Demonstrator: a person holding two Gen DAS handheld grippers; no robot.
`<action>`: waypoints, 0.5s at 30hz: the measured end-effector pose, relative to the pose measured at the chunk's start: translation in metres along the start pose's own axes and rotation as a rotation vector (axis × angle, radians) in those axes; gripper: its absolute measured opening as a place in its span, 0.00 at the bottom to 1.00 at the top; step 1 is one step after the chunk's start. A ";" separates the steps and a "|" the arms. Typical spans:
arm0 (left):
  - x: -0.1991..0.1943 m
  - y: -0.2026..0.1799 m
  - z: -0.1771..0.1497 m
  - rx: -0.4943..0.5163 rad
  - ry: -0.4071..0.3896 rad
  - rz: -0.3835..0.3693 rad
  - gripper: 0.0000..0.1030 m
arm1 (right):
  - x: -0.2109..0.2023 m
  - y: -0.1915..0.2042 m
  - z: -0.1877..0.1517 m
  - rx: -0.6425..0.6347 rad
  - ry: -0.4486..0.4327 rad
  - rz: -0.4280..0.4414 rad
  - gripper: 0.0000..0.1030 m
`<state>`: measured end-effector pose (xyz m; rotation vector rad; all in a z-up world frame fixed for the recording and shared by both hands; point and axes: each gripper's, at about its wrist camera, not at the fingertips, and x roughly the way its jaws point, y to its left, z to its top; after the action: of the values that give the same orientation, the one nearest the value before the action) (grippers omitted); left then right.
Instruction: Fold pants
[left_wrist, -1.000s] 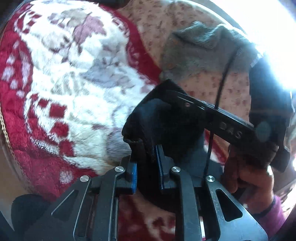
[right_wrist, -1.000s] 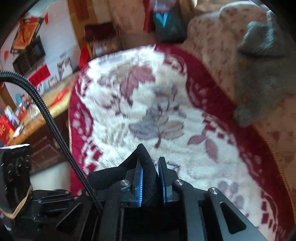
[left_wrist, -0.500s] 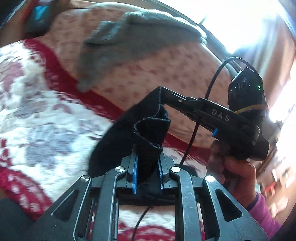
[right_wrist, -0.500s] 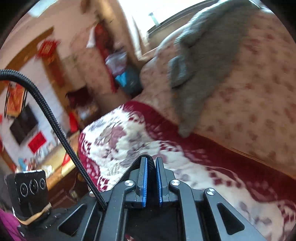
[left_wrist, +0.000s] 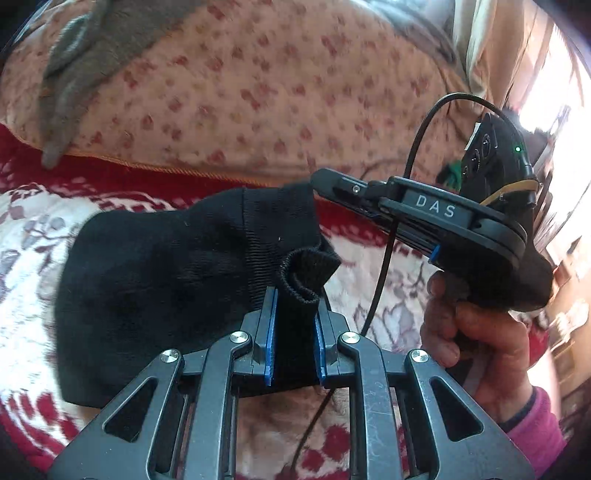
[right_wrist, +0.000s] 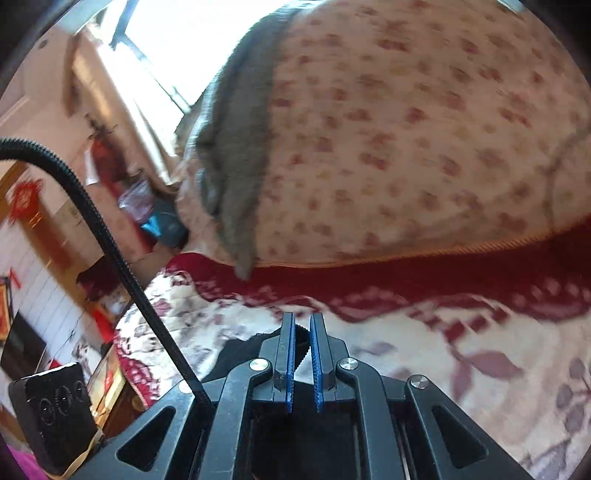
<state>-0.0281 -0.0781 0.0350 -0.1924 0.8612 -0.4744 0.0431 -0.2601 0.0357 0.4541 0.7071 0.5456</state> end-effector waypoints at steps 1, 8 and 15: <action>0.010 -0.005 -0.002 0.005 0.021 0.002 0.15 | 0.001 -0.009 -0.004 0.013 0.007 -0.012 0.07; 0.032 -0.022 -0.010 0.069 0.062 0.012 0.15 | 0.002 -0.060 -0.032 0.109 0.061 -0.126 0.12; -0.024 -0.001 -0.002 0.068 0.036 -0.048 0.35 | -0.040 -0.048 -0.040 0.172 -0.012 -0.031 0.46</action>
<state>-0.0432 -0.0671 0.0507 -0.1431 0.8762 -0.5527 0.0043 -0.3132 0.0008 0.6048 0.7518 0.4544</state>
